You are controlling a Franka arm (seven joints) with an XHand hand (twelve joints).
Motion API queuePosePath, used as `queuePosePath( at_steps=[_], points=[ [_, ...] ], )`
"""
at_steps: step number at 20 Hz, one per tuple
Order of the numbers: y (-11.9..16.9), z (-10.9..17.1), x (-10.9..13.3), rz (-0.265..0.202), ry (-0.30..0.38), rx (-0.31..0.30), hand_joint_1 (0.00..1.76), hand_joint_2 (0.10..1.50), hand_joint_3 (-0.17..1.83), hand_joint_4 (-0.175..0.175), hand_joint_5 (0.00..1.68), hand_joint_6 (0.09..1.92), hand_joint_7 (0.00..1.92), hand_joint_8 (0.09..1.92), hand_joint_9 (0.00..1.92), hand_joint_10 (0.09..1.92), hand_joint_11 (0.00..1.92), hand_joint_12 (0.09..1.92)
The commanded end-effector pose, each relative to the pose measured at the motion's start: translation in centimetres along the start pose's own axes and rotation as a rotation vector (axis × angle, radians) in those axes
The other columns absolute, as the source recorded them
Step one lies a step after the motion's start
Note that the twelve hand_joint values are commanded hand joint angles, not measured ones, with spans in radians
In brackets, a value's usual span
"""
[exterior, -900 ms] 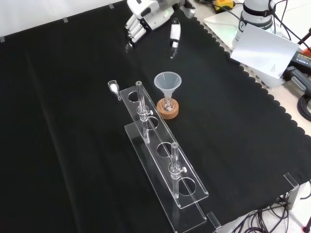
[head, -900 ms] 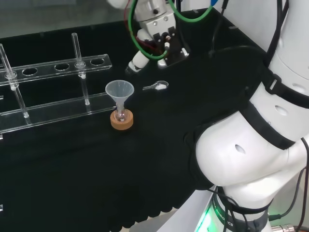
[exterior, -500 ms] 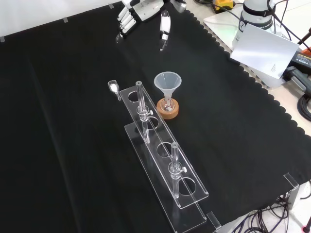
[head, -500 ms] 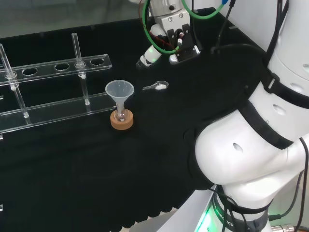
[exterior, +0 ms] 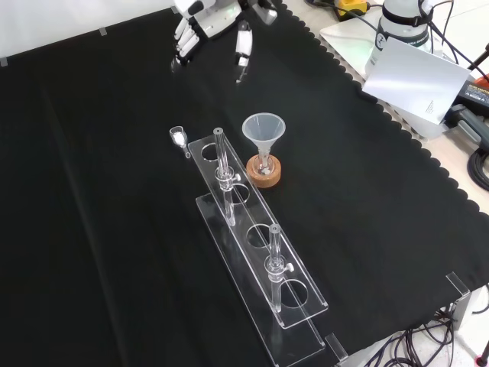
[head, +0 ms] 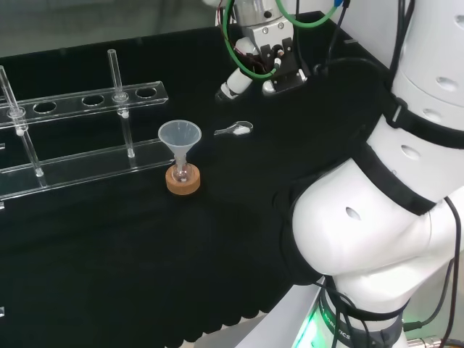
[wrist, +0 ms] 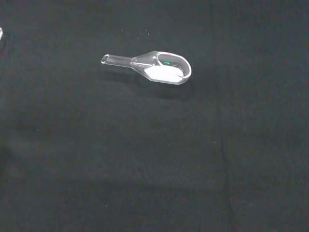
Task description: Pick up the weighing funnel.
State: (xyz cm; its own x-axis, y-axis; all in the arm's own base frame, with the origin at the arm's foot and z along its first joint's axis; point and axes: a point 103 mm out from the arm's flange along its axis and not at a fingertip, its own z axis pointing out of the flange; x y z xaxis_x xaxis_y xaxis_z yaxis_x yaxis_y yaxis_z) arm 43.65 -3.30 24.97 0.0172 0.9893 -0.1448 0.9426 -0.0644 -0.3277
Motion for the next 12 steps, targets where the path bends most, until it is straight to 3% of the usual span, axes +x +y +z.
queuePosePath(
  at_steps=[1,5,12],
  points=[
    [3.8,2.3,-1.4,-0.015,-0.006,0.020,0.66,0.76,0.14,-0.073,0.47,0.09,0.42,0.73,0.75,0.58,0.56,1.31],
    [5.4,4.0,-1.4,-0.036,-0.008,0.046,0.81,0.77,0.17,-0.069,0.48,0.09,0.45,0.72,0.77,0.55,0.57,1.29],
    [7.8,6.0,-2.2,-0.067,0.003,0.073,0.83,0.75,0.20,-0.064,0.48,0.09,0.42,0.70,0.73,0.52,0.57,1.28]
  ],
)
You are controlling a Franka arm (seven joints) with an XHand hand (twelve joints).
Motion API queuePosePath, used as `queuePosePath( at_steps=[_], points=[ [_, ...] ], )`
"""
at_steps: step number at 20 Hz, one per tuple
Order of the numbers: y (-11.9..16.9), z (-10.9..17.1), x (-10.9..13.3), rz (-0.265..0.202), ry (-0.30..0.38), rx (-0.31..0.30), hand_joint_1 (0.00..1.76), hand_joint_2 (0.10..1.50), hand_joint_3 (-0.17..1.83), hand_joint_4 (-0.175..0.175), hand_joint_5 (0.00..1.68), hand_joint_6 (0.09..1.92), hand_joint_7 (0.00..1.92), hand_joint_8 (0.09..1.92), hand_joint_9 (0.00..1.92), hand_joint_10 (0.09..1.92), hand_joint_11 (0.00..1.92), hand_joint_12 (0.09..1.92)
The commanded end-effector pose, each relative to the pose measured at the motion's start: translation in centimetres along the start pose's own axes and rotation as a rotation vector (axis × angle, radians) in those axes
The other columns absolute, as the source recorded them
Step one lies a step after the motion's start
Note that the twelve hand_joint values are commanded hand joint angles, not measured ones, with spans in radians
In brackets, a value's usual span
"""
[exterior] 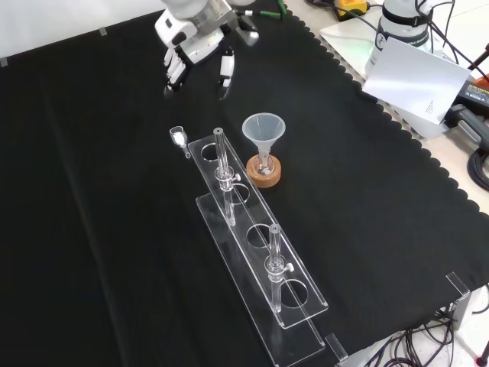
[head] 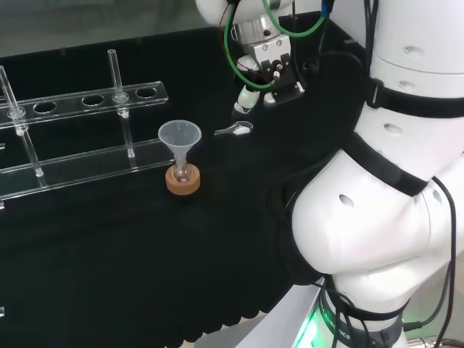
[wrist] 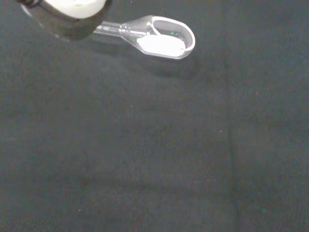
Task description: Pick up the weighing funnel.
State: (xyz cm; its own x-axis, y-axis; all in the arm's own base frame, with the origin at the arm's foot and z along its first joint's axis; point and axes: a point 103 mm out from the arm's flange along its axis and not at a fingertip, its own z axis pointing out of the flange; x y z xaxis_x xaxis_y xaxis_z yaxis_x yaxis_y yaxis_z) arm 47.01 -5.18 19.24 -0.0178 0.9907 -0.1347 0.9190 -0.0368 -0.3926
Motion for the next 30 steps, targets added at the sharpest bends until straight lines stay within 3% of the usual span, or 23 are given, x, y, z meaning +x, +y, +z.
queuePosePath(
  at_steps=[1,15,30],
  points=[
    [3.0,1.6,-1.5,-0.033,0.006,0.009,0.83,0.75,0.20,-0.063,0.48,0.09,0.41,0.70,0.72,0.52,0.56,1.28],
    [6.6,5.0,-2.2,-0.048,0.028,0.037,0.83,0.67,0.35,-0.050,0.53,0.09,0.42,0.72,0.70,0.54,0.55,1.28],
    [9.3,6.8,-1.6,-0.070,-0.011,0.086,0.83,0.64,0.42,-0.043,0.58,0.09,0.44,0.70,0.72,0.54,0.56,1.28]
  ],
)
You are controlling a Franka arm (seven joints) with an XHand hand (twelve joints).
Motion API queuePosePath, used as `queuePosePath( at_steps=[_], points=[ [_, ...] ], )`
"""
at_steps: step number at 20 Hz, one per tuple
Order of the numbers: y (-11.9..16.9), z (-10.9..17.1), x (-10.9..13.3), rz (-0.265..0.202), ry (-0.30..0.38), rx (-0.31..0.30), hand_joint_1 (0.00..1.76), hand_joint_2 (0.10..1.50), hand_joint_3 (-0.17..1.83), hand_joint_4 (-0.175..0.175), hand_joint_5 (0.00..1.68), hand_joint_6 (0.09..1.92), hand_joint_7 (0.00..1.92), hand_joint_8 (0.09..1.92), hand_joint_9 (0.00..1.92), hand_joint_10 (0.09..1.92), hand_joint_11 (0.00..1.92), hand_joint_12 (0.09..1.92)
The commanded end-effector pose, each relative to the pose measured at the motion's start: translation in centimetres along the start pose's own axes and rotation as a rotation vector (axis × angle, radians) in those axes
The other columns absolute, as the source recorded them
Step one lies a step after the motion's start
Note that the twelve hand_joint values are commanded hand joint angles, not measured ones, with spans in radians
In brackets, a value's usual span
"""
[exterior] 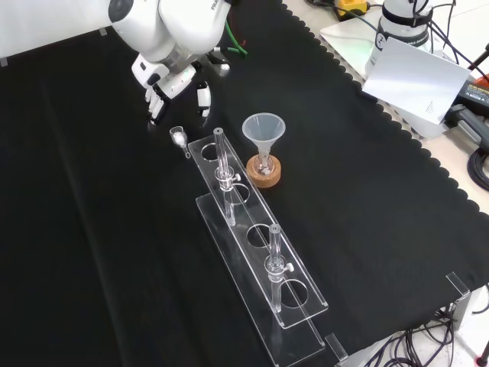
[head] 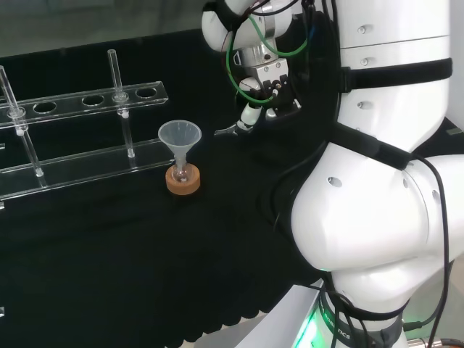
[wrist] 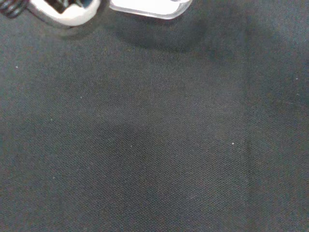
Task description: Pick up the weighing funnel.
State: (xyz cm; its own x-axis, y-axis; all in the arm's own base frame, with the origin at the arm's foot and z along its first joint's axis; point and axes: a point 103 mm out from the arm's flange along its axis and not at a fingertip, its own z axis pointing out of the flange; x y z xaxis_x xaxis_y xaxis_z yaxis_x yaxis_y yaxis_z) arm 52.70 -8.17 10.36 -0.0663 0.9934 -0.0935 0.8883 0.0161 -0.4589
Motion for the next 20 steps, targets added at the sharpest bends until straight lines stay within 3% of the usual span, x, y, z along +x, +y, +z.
queuePosePath(
  at_steps=[1,20],
  points=[
    [0.6,0.7,0.2,-0.007,-0.031,0.022,0.83,0.64,0.42,-0.042,0.58,0.09,0.45,0.70,0.72,0.54,0.56,1.28],
    [2.0,1.1,0.5,0.010,-0.088,0.020,0.85,0.62,0.47,-0.032,0.64,0.14,0.48,0.69,0.75,0.52,0.58,1.26]
  ],
)
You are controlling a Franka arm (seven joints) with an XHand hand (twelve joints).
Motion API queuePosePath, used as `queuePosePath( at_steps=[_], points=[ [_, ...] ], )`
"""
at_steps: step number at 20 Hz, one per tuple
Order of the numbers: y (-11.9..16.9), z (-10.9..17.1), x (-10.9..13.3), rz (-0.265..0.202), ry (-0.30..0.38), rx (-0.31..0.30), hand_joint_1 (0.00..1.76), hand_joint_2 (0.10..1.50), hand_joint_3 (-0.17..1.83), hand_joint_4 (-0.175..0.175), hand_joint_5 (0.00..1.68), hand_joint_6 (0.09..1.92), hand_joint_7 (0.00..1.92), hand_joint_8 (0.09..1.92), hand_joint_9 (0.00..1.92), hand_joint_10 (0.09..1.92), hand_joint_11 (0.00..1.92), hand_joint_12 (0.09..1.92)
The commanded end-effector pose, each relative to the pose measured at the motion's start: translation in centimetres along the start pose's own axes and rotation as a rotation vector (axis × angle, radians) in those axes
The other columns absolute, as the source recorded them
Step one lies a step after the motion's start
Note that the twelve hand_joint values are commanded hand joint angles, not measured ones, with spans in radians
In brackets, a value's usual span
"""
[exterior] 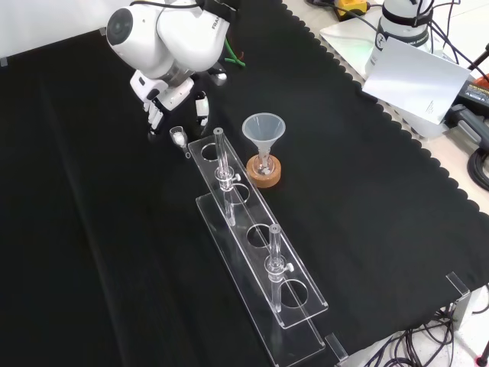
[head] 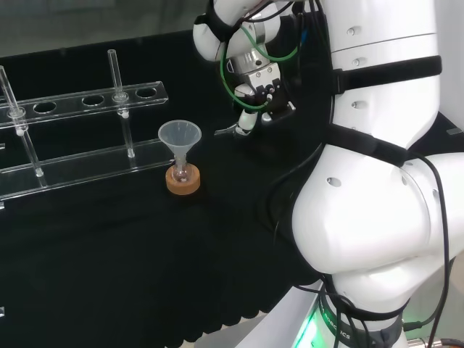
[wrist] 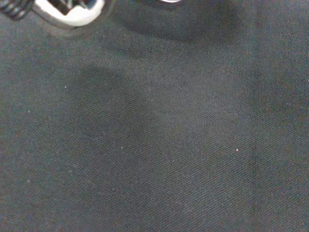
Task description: Pick up the weighing funnel.
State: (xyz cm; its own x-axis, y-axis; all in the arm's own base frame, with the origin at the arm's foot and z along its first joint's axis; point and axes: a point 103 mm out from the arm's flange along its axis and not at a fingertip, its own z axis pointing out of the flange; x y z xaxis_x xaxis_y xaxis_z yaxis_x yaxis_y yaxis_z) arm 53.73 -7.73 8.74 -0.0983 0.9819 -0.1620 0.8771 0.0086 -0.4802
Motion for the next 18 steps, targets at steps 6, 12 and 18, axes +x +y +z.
queuePosePath(
  at_steps=[6,12,18],
  points=[
    [0.70,0.24,-0.05,0.006,-0.036,0.001,0.86,0.62,0.48,-0.022,0.69,0.24,0.50,0.68,0.76,0.51,0.58,1.26],
    [0.95,0.47,0.17,0.015,-0.049,-0.001,0.86,0.62,0.51,-0.012,0.61,0.62,0.52,0.68,0.78,0.49,0.59,1.26],
    [1.07,0.70,0.22,0.020,-0.054,-0.002,0.87,0.62,0.51,-0.005,0.65,0.67,0.53,0.68,0.80,0.50,0.59,1.26]
  ],
)
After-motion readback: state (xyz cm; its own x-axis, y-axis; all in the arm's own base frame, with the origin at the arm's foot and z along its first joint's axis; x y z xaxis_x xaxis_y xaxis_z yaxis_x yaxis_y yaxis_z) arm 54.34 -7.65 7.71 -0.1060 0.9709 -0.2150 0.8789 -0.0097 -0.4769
